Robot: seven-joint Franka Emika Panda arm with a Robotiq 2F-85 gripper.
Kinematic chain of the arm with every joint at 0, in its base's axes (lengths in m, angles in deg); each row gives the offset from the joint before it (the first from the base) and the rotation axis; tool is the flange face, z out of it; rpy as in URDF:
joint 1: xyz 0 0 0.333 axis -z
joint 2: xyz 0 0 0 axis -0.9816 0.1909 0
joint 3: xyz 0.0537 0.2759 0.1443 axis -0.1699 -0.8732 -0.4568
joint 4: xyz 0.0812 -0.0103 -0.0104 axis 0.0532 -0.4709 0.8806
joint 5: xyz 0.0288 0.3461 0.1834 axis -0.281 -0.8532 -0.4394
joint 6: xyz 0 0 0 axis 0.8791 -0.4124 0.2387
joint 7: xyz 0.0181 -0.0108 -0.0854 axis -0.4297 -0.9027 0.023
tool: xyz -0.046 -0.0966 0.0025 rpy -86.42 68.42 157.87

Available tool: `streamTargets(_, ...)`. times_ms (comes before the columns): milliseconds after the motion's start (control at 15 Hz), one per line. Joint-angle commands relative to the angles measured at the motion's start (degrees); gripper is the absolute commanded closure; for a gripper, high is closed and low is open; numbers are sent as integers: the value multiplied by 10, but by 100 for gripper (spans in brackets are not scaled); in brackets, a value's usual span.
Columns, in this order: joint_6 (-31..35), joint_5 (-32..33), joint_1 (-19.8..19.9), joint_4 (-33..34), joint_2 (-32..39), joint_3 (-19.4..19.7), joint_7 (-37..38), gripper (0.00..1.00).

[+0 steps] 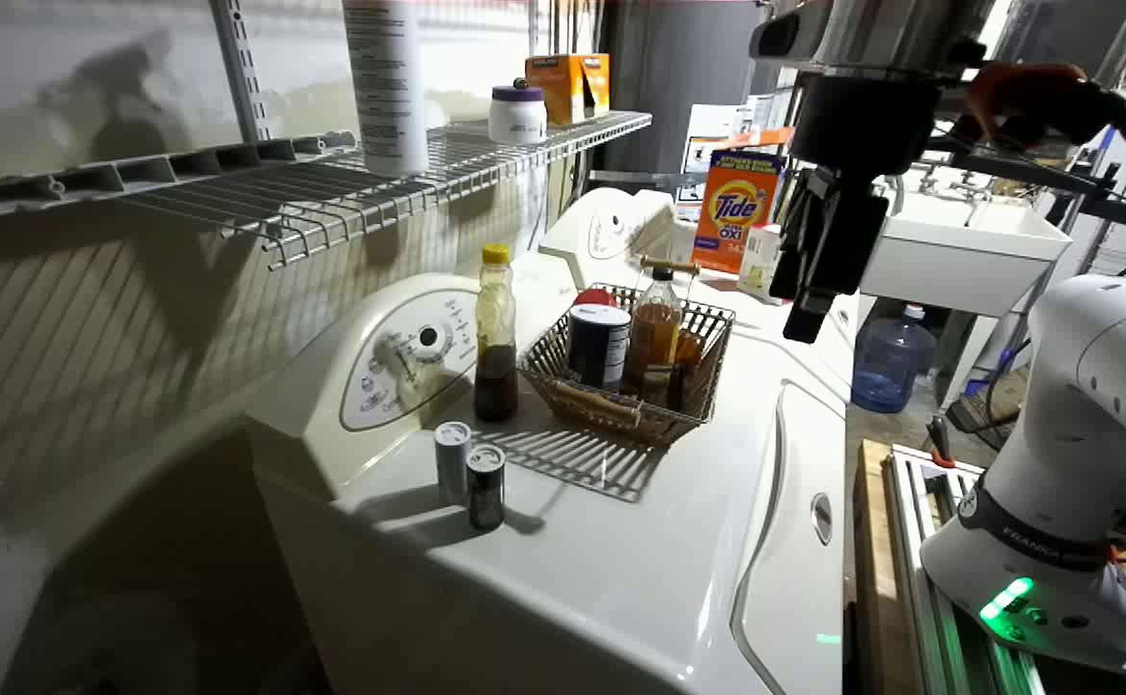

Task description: Squeeze the spray bottle

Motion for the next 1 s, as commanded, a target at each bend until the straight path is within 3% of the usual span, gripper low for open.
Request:
streamTargets(0,-2,0,1,2,0,-1,0,0)
streamTargets(467,11,3,8,18,12,2,0,0)
streamTargets(933,101,97,45,117,54,12,-44,0)
